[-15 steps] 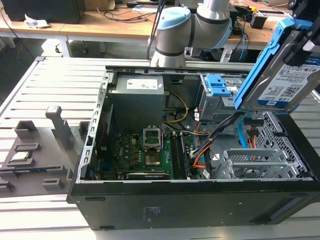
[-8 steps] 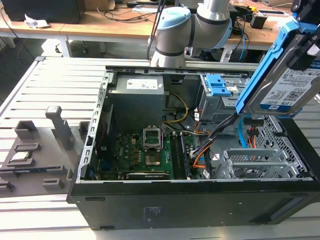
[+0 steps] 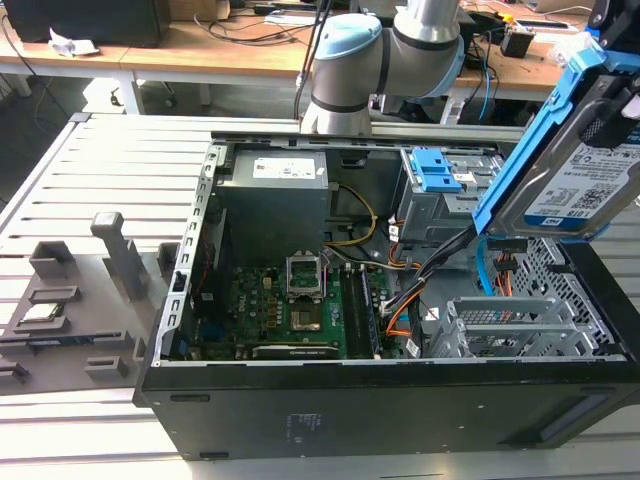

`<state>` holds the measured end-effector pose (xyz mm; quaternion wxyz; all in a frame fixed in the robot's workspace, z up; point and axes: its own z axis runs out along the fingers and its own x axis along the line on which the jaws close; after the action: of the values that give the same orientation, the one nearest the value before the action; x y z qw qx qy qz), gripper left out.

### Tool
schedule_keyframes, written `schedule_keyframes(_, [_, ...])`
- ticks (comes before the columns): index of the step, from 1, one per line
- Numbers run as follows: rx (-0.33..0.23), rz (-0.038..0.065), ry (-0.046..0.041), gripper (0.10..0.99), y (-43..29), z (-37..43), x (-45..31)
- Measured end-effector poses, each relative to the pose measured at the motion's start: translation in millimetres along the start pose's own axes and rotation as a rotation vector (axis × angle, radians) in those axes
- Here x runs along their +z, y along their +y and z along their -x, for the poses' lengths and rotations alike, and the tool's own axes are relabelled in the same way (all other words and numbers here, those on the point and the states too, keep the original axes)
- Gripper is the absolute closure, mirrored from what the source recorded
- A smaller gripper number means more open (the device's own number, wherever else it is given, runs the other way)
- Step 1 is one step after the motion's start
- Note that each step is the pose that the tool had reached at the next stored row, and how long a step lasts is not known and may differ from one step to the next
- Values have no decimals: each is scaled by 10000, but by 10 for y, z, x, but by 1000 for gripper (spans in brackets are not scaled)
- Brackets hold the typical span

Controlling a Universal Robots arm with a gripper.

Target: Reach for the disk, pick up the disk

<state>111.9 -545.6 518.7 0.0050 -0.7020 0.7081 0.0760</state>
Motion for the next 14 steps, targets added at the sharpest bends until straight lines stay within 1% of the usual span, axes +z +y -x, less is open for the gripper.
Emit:
schedule_keyframes(5, [0,0,0,722,0,-61,-6])
schedule_keyframes(7, [0,0,-1,722,0,-117,-12])
schedule_keyframes(9, [0,0,0,722,0,-136,-14])
schedule_keyframes(12, [0,0,0,722,-1,-193,-20])
schedule_keyframes(14, [0,0,-1,722,-1,-214,-22])
